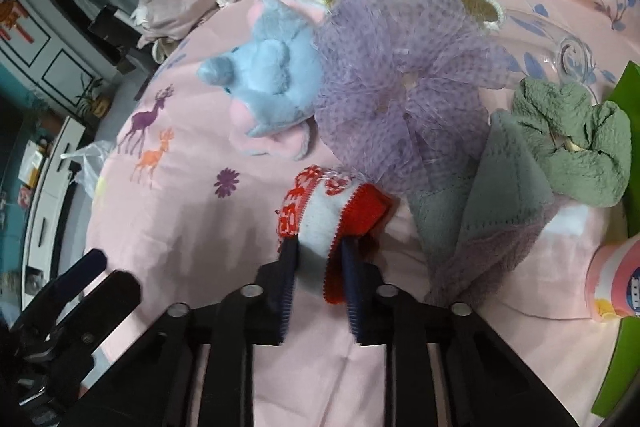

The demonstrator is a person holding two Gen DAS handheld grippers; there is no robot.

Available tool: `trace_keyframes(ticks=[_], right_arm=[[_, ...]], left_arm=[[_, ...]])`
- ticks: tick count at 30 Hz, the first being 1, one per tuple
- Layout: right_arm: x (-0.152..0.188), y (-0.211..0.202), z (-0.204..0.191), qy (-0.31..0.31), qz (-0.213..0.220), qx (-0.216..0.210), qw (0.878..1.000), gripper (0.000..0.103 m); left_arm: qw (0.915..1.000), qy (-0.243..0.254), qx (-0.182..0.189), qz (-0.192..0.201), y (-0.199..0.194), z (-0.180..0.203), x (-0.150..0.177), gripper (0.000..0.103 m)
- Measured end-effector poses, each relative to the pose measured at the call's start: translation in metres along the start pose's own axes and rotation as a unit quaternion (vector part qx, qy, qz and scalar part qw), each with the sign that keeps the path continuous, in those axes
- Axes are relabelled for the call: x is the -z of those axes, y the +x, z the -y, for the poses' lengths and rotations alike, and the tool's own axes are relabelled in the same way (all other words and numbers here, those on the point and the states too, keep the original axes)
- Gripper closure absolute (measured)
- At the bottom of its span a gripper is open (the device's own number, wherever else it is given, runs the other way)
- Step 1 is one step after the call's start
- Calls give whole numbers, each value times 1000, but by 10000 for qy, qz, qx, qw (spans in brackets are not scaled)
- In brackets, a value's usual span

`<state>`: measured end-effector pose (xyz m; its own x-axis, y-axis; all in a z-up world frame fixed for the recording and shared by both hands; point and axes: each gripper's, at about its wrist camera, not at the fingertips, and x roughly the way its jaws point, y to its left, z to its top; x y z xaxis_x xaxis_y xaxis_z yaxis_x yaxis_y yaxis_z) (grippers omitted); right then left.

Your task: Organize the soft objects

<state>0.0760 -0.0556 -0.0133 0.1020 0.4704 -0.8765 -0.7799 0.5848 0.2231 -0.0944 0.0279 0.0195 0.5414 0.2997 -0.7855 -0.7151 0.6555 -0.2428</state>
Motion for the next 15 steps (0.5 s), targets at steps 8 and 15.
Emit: trace_keyframes(ticks=[8,15], right_arm=[[17,-33,-6,-121,-77,-356,9993,97],[20,-47,0,-46,-51,-546,9985,97]], left_arm=[[10000,-29,49,-48,-2,0,3,16],[9994,-61,195,-292,5,4,8,16]])
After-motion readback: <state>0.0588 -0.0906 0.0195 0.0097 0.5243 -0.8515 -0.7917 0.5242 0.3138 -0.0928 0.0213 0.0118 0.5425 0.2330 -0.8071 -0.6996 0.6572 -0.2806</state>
